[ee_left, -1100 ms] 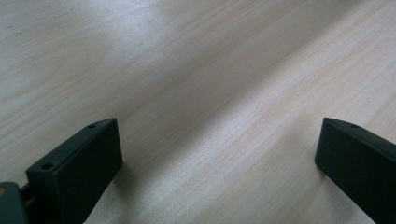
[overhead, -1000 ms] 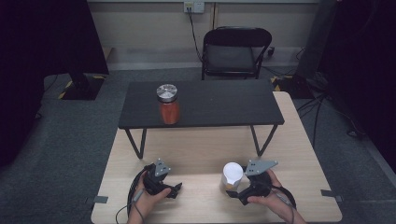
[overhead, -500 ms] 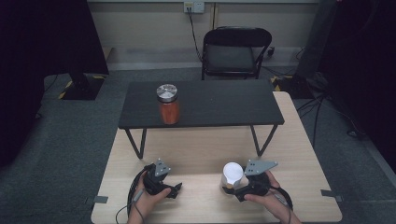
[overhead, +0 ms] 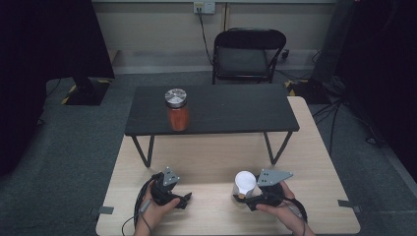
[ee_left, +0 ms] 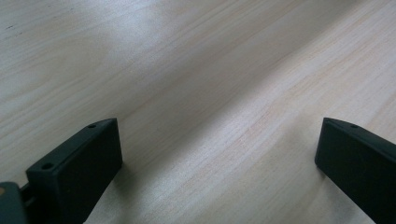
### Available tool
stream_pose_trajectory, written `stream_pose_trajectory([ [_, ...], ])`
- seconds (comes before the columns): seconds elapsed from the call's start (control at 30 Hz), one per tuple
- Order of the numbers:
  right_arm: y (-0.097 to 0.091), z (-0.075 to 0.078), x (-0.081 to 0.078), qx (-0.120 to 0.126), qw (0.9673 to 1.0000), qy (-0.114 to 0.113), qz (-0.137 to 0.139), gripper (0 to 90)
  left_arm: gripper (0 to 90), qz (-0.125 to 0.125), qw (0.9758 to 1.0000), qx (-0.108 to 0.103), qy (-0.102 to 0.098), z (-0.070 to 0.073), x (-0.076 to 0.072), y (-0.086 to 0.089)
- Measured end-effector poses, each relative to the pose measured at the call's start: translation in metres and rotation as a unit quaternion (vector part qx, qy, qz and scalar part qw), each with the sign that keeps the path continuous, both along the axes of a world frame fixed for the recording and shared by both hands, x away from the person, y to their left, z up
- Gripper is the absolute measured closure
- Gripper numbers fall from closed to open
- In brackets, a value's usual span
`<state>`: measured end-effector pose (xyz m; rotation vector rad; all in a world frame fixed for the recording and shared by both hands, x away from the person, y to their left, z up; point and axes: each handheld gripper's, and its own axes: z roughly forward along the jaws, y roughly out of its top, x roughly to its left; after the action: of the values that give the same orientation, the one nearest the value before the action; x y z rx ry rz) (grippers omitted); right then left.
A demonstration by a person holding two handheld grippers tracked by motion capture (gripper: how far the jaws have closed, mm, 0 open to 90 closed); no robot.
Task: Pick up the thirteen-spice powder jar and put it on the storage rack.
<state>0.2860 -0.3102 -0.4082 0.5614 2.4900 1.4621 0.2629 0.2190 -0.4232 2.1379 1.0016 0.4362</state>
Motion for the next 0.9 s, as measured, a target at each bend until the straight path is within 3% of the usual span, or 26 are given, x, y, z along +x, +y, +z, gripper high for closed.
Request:
stream_pose_trajectory([
  [0.1, 0.001, 0.002, -0.003, -0.004, 0.9999, -0.01, -0.001, 30.2, 0.1, 0.0, 1.0, 0.0, 0.0, 0.0, 0.0, 0.0],
  [0.2, -0.002, 0.001, -0.001, 0.007, 1.0, 0.002, 0.003, 30.4, 0.0, 0.0, 1.0, 0.0, 0.0, 0.0, 0.0, 0.0],
  [0.57, -0.001, 0.01, -0.002, -0.012, 0.9999, -0.005, 0.005, 30.4, 0.0, 0.0, 1.0, 0.0, 0.0, 0.0, 0.0, 0.0],
  [0.9, -0.01, 0.027, -0.001, -0.005, 1.0, -0.007, 0.004, 30.4, 0.0, 0.0, 1.0, 0.0, 0.0, 0.0, 0.0, 0.0],
])
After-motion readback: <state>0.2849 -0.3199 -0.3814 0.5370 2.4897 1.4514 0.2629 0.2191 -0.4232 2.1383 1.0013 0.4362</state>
